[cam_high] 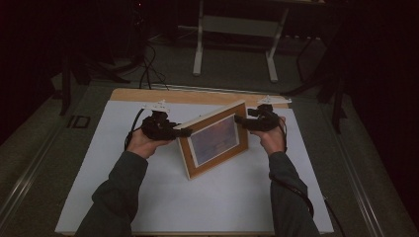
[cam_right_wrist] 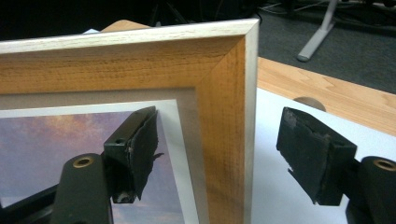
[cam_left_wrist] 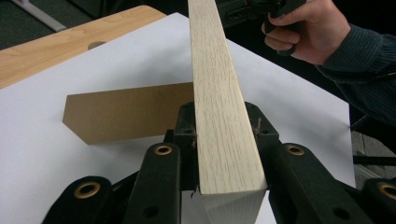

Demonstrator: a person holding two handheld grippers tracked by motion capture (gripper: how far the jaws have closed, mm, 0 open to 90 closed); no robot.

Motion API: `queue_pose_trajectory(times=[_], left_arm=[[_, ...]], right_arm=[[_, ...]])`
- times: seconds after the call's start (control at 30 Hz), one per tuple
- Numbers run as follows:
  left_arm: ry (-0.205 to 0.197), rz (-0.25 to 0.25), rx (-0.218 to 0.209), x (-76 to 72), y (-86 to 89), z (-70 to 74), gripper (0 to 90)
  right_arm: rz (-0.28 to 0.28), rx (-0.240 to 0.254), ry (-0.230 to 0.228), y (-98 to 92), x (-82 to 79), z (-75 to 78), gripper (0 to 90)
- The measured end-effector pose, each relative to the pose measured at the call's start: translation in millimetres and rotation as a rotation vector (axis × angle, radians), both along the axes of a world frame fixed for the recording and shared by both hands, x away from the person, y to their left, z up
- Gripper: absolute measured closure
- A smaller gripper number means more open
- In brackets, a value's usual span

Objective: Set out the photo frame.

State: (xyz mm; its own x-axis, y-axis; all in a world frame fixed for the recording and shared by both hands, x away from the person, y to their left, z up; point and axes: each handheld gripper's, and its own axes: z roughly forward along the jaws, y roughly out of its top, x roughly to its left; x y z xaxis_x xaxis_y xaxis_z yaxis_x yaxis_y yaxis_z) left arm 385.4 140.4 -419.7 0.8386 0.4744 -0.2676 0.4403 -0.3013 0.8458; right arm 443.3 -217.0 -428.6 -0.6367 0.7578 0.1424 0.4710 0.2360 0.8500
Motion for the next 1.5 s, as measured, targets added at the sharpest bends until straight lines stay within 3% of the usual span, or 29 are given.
queue_pose_trajectory(times=[0.2,0.47,0.63,0.83,1.07,1.27,1.37,1.5], left_arm=[[-0.016,-0.007,0.001,-0.8,-0.6,-0.3,72.2],[-0.029,-0.026,-0.010,3.6,0.1,-2.5,72.2],[-0.029,-0.043,-0.013,7.9,0.8,-3.1,72.2],[-0.029,-0.062,-0.007,13.9,2.3,-4.1,72.3],[-0.051,-0.032,0.003,16.1,3.8,-5.7,72.1],[-0.040,-0.016,-0.008,18.6,4.9,-7.8,70.5],[-0.052,0.008,0.065,18.2,-3.8,-10.7,62.6],[-0.043,0.040,0.054,18.8,-4.2,-13.5,54.0]], right_arm=[[0.026,-0.004,0.011,4.0,3.1,-5.5,27.2],[0.072,0.061,0.030,1.5,8.2,-11.1,21.8],[0.101,0.059,0.060,1.8,7.8,-18.1,21.5],[0.088,0.068,0.075,-7.0,3.4,-17.8,32.2],[0.094,0.104,0.096,-21.7,-2.2,-20.3,46.7],[0.090,0.141,0.095,-28.8,-9.9,-24.4,56.9],[0.105,0.167,0.102,-29.7,-12.4,-26.5,60.4],[0.090,0.146,0.088,-26.8,-15.6,-25.1,60.8]])
